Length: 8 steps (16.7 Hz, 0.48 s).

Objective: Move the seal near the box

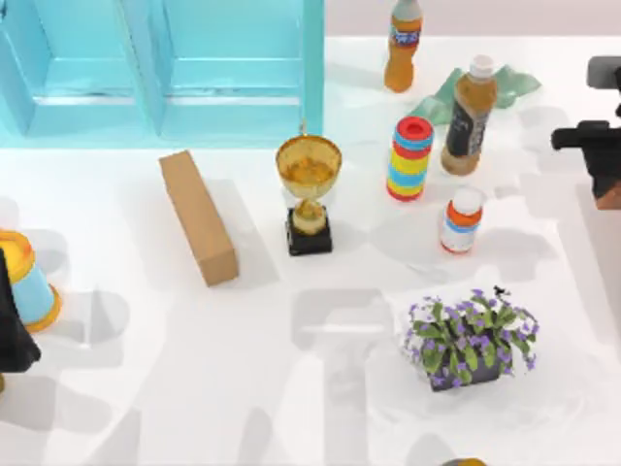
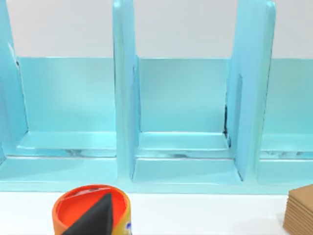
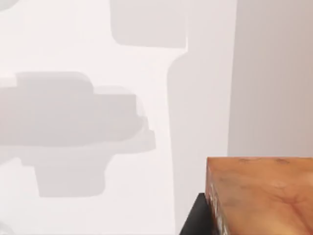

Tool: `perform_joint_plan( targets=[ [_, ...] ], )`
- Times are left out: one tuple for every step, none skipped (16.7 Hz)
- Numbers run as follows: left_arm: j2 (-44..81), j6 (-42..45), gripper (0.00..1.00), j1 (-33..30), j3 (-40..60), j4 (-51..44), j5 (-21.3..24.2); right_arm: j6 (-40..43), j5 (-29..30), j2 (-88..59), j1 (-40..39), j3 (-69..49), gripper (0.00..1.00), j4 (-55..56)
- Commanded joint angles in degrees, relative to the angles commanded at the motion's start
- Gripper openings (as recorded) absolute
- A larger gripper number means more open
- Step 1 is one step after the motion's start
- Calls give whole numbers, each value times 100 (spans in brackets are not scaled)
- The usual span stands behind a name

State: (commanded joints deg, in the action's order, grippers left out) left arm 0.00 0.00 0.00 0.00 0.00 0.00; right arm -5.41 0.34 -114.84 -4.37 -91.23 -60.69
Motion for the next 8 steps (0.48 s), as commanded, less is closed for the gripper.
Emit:
perform_joint_plan(
  targets=[
    [0,0,100,0,0,0,0,0,0,0,0,0,30,0],
    [0,0,100,0,0,0,0,0,0,0,0,0,38,0],
    [0,0,100,0,0,0,0,0,0,0,0,0,45,0],
    [0,0,100,0,0,0,0,0,0,0,0,0,53,0],
    [0,0,100,0,0,0,0,0,0,0,0,0,60,0],
    [0,0,100,0,0,0,0,0,0,0,0,0,68,0],
    [0,0,100,0,0,0,0,0,0,0,0,0,75,0],
    [0,0,100,0,0,0,0,0,0,0,0,0,83,0]
  ],
)
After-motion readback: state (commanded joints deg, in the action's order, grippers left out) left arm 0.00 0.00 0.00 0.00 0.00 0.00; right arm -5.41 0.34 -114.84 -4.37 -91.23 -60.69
